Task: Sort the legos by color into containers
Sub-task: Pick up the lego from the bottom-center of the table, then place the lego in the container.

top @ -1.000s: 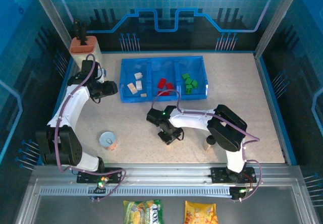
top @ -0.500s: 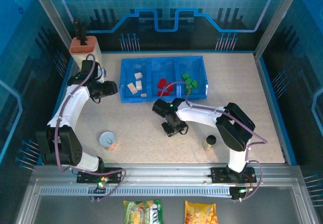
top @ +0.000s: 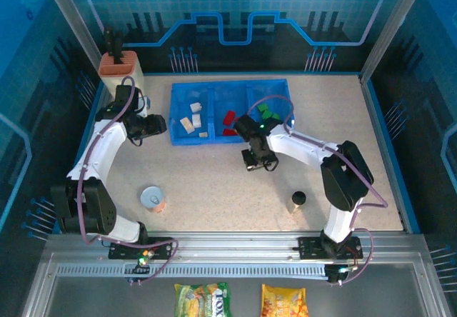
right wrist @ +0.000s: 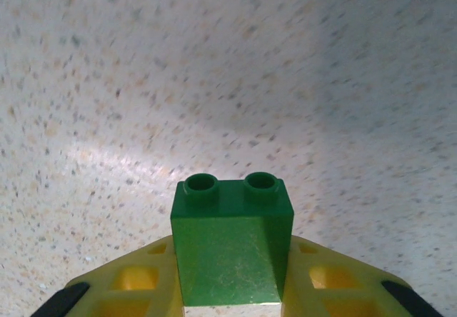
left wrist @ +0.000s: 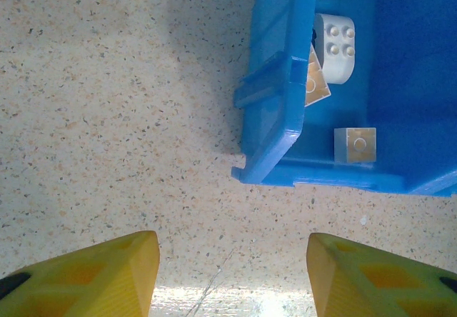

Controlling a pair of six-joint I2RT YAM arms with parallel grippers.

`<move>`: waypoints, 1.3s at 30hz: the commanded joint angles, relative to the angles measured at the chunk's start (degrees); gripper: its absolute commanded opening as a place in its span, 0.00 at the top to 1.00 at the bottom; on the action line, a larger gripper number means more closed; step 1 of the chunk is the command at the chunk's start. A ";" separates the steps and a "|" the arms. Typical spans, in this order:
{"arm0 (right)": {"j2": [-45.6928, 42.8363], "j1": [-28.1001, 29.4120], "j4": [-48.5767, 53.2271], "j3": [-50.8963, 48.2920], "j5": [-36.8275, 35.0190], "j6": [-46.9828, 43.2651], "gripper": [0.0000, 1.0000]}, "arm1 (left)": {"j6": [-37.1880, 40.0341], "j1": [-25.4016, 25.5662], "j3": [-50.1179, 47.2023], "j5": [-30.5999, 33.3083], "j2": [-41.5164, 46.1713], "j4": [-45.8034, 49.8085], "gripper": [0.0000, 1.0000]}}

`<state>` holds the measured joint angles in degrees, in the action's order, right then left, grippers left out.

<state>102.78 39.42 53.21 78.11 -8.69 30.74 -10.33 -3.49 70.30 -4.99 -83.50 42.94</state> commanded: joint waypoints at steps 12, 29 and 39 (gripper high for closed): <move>2.64 -13.07 3.58 14.72 -1.39 -5.75 0.69 | 0.75 -0.48 -0.55 -0.82 1.59 -0.56 0.42; 21.79 -19.16 -2.03 36.59 -4.16 -8.68 0.69 | 0.84 -0.47 -0.69 -0.38 1.59 -0.60 0.42; 32.74 -20.52 -5.57 46.41 -10.63 -8.40 0.69 | 0.90 -0.47 -0.80 -0.20 1.51 -0.73 0.42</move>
<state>132.70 19.79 49.17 121.51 -15.86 22.57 -10.33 -3.49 70.30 -4.99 -83.50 42.92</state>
